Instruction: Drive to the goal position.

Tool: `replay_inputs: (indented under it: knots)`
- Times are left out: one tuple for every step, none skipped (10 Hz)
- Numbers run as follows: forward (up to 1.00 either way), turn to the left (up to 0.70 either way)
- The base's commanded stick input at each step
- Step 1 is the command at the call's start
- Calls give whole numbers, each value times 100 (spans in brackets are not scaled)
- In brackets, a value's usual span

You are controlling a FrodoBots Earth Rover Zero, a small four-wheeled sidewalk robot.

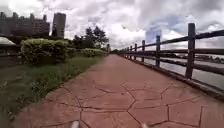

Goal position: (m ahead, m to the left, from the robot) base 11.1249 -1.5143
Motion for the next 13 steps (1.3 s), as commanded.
replay_inputs:
  knots:
    - [70,0]
    - [70,0]
    - [70,0]
    - [70,0]
    - [70,0]
    - [70,0]
    - [70,0]
    - [70,0]
    - [70,0]
    - [70,0]
    - [70,0]
    - [70,0]
    - [70,0]
